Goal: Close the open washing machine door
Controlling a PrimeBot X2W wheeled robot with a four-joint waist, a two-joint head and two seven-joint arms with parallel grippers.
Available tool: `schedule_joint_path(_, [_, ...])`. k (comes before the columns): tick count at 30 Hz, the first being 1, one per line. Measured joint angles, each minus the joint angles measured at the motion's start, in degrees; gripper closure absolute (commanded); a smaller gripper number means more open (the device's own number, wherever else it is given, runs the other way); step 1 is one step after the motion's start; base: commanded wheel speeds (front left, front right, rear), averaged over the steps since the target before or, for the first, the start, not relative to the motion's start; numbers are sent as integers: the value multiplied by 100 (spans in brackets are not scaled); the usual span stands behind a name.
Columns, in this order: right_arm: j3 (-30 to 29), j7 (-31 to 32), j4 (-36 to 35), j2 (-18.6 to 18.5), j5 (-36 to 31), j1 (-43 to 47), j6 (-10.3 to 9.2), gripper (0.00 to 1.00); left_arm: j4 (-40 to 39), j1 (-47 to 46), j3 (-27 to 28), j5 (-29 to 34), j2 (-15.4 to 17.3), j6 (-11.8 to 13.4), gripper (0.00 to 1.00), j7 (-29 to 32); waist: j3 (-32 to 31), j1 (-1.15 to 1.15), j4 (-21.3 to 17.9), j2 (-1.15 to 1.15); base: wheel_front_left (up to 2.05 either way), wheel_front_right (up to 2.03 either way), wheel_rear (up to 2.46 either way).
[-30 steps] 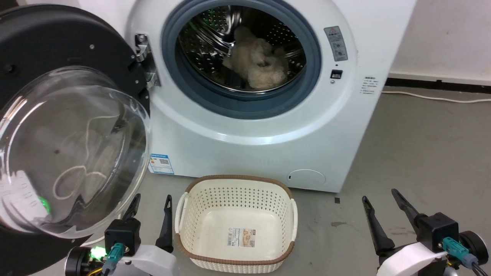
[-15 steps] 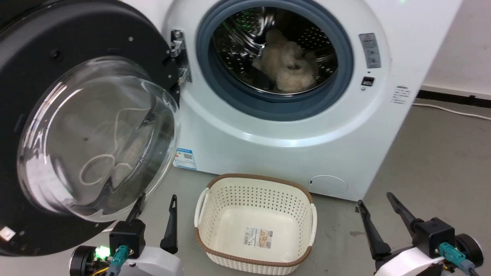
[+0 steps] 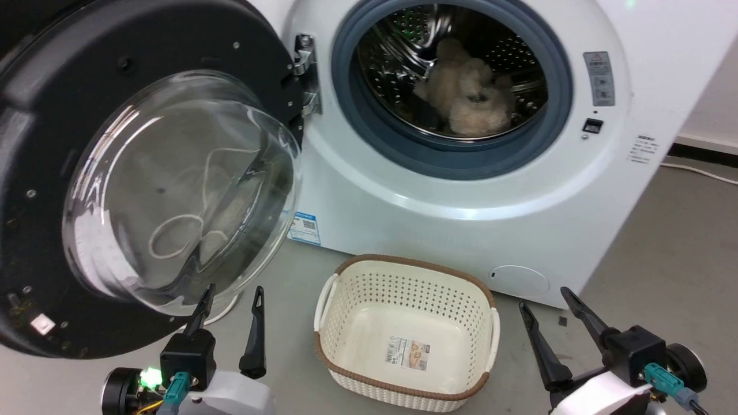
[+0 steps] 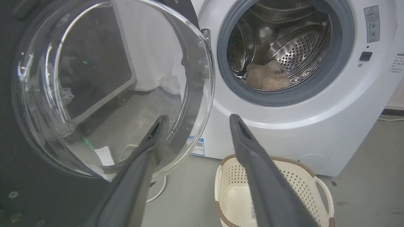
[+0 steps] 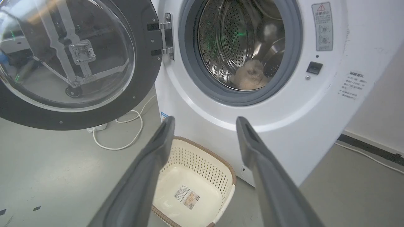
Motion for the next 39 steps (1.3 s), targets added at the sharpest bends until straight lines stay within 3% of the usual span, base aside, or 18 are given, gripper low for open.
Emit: schedule_joint_path(39, [543,-481,450,-197,301,-115,0,0,-235,247,-42,-2,111,302,0,-475,-22,0,956,0,-1,-1,-1])
